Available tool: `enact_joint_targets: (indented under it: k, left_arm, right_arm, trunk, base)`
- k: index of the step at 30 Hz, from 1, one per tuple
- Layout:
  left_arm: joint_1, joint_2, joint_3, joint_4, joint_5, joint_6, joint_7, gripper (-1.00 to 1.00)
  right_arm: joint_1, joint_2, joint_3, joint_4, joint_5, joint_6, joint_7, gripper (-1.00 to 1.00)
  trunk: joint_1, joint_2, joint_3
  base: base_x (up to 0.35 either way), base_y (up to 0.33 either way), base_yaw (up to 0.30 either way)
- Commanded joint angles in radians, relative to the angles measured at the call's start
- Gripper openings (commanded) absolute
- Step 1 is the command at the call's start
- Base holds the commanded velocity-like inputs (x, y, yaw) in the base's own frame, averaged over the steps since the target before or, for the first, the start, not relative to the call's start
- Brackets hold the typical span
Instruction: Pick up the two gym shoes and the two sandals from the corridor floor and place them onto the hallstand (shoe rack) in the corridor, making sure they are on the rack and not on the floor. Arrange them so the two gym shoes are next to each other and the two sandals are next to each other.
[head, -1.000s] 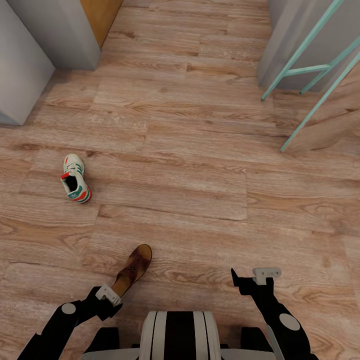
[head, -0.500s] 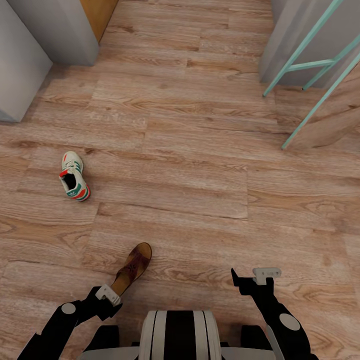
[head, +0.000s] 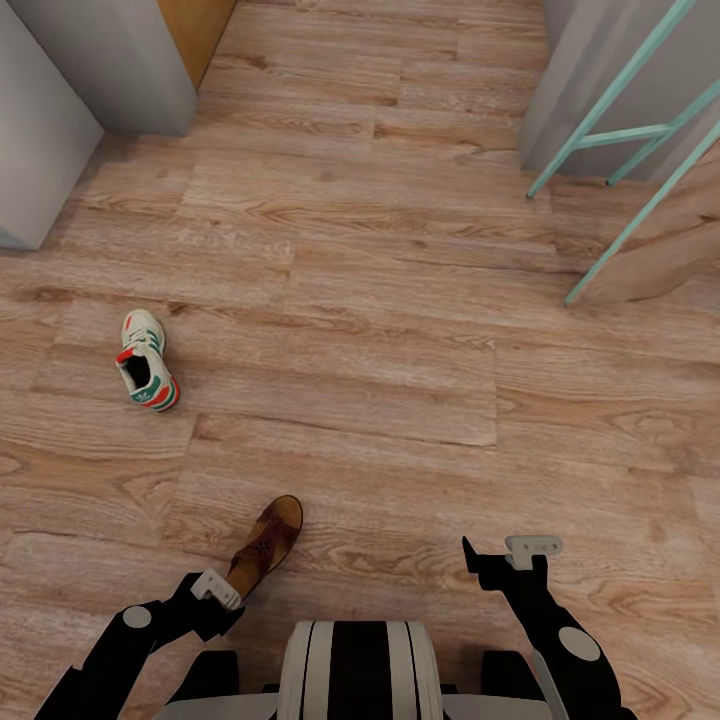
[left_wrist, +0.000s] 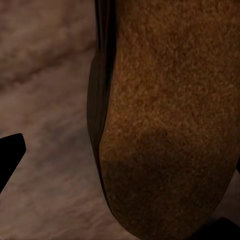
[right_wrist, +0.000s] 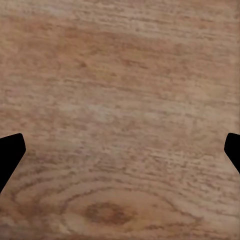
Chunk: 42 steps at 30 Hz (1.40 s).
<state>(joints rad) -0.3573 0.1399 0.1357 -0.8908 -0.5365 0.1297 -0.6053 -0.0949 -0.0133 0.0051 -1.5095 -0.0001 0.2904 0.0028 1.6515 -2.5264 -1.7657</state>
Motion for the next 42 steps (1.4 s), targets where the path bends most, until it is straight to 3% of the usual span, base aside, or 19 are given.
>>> enact_joint_targets:
  k: [1, 30, 31, 42]
  left_arm:
    - [0.000, 0.000, 0.002, -0.002, -0.003, 0.005, -0.007, 1.00]
    - [0.000, 0.000, 0.004, -0.001, -0.003, 0.005, -0.005, 1.00]
    - [0.000, 0.000, 0.004, -0.001, -0.003, 0.005, -0.005, -1.00]
    - [0.000, 0.000, 0.005, -0.002, -0.002, 0.006, -0.005, -1.00]
  right_arm:
    - [0.000, 0.000, 0.001, -0.001, 0.000, 0.006, 0.000, 1.00]
    - [0.000, 0.000, 0.000, -0.001, 0.000, 0.006, 0.000, 1.00]
    - [0.000, 0.000, 0.000, -0.001, 0.000, 0.006, 0.000, 1.00]
    - [0.000, 0.000, 0.001, -0.001, 0.000, 0.006, 0.000, 1.00]
  trunk:
    - [0.000, 0.000, 0.000]
    - [0.000, 0.000, 0.000]
    - [0.000, 0.000, 0.000]
    - [0.000, 0.000, 0.000]
  base:
    - [0.006, 0.000, 0.000]
    - [0.000, 0.000, 0.000]
    - [0.000, 0.000, 0.000]
    - [0.000, 0.000, 0.000]
